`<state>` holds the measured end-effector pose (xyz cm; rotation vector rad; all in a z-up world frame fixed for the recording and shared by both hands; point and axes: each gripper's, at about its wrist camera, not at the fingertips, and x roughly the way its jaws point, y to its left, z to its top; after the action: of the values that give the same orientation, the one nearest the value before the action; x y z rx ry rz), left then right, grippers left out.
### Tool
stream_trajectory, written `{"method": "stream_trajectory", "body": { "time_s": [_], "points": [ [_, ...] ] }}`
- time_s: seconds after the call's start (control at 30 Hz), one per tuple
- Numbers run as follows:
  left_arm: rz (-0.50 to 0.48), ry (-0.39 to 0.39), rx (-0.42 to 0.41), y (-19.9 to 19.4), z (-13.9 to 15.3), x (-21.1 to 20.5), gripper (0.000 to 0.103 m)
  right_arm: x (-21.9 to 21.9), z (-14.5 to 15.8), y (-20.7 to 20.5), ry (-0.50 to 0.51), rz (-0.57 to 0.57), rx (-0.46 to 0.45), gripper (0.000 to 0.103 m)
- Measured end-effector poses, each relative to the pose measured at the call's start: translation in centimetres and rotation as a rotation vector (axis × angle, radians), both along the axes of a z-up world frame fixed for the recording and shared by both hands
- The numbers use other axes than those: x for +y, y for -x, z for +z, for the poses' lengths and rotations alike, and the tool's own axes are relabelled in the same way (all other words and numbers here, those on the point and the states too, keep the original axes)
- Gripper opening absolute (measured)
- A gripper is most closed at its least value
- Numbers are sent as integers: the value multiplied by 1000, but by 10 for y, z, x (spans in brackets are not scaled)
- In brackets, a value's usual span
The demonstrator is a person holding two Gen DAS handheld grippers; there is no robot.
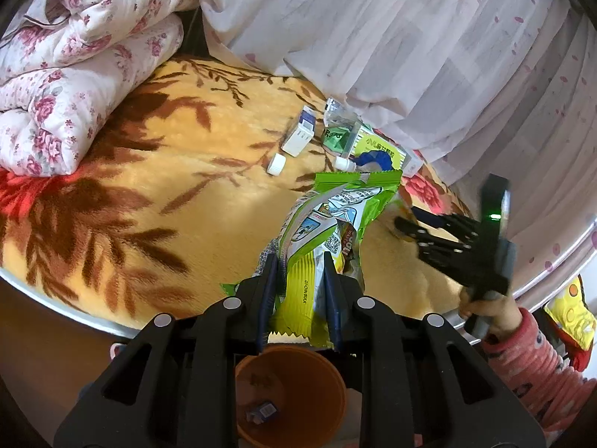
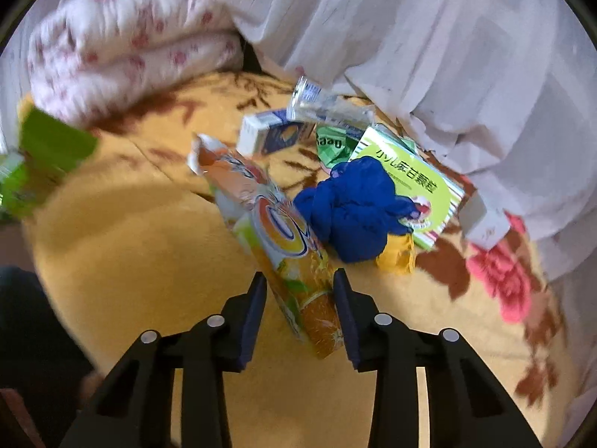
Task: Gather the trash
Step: 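Grasp the orange juice pouch with the right tool while the left holds the wrapper, then carry the wrapper and juice pouch over the orange bucket and release both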
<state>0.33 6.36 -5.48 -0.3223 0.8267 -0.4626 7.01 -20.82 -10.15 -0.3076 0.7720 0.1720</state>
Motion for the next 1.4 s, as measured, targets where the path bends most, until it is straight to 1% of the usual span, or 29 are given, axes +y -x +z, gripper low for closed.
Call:
{"method": "stream_trajectory", "body": {
  "time_s": [0.1,0.3,0.43,0.57,0.67,0.8,0.93,1.03,1.13,1.23,1.33,1.4],
  "points": [
    [-11,-5,0,1,-1,-4,23,-9,12,19,-106,1,10,28],
    [-30,-22,10,5,-6,-10,23,-15,22,48,-203,17,37,26],
    [-36,-25,13,10,-7,-13,23,-18,26,62,-233,20,31,25],
    [-49,-35,14,17,-5,-15,23,-15,33,78,-241,37,14,25],
    [-73,-57,13,26,-3,-18,23,-13,41,96,-247,56,0,25],
    [-122,-117,27,42,-7,-26,23,-11,52,121,-273,90,-3,25],
    [-194,-193,66,61,-22,-39,23,-4,55,148,-279,125,14,25],
    [-237,-236,109,71,-38,-48,23,2,50,166,-280,153,53,25],
    [-261,-258,159,76,-56,-55,23,11,40,180,-258,174,98,25],
    [-275,-281,216,79,-76,-60,23,16,23,190,-220,177,147,25],
    [-293,-310,273,83,-98,-66,23,18,1,197,-194,173,225,24],
    [-303,-325,324,85,-115,-69,23,19,-12,199,-199,169,275,24]
  ]
}}
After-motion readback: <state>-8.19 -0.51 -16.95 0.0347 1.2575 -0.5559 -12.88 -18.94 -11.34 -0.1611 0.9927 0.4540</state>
